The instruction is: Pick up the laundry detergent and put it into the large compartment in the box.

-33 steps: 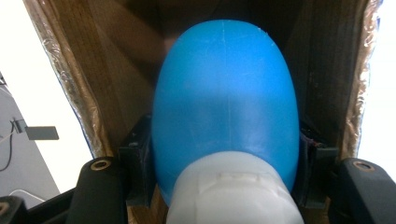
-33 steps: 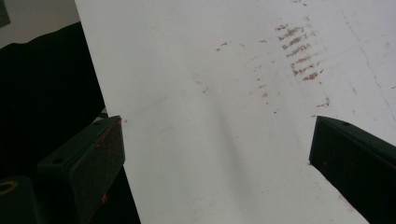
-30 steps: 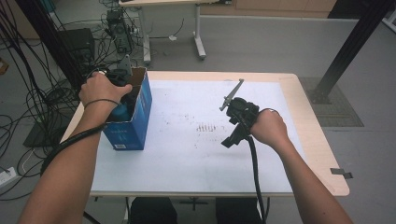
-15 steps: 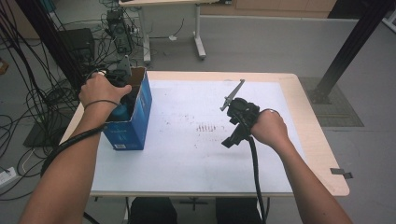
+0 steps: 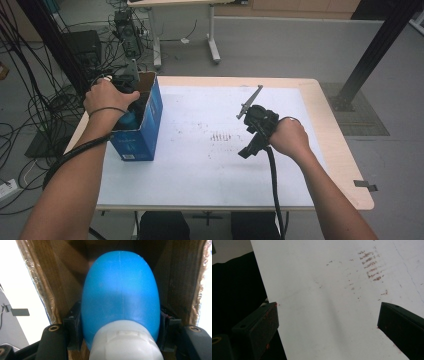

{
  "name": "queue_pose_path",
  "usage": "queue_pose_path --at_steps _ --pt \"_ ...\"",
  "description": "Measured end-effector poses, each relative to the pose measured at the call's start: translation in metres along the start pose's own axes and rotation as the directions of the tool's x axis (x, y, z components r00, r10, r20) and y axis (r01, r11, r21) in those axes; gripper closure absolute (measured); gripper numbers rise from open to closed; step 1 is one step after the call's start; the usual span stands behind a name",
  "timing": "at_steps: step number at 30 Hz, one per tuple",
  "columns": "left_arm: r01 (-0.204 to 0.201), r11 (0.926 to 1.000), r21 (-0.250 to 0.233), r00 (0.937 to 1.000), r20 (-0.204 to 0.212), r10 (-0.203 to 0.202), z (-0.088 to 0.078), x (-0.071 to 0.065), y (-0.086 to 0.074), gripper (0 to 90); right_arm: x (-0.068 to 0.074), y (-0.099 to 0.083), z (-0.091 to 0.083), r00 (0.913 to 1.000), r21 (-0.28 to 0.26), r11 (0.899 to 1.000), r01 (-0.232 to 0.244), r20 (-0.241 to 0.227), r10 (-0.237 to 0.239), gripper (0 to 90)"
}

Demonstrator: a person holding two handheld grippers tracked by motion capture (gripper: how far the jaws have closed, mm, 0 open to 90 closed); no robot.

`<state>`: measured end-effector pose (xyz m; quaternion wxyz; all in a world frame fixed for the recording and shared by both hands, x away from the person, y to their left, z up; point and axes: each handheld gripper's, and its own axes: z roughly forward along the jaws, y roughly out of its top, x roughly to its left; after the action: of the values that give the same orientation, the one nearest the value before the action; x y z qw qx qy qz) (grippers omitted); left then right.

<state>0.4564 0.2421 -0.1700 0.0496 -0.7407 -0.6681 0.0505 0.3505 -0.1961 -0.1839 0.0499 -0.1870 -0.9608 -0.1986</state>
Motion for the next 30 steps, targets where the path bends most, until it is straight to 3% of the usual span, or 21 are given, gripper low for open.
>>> queue_pose_path --at_steps 30 --pt "0.01 0.9999 -0.004 0.9999 -0.007 -0.01 0.0006 -0.0037 -0.0001 37.3 0.001 0.0021 -0.0021 1.0 0.002 1.0 0.006 0.003 -0.006 3.4"
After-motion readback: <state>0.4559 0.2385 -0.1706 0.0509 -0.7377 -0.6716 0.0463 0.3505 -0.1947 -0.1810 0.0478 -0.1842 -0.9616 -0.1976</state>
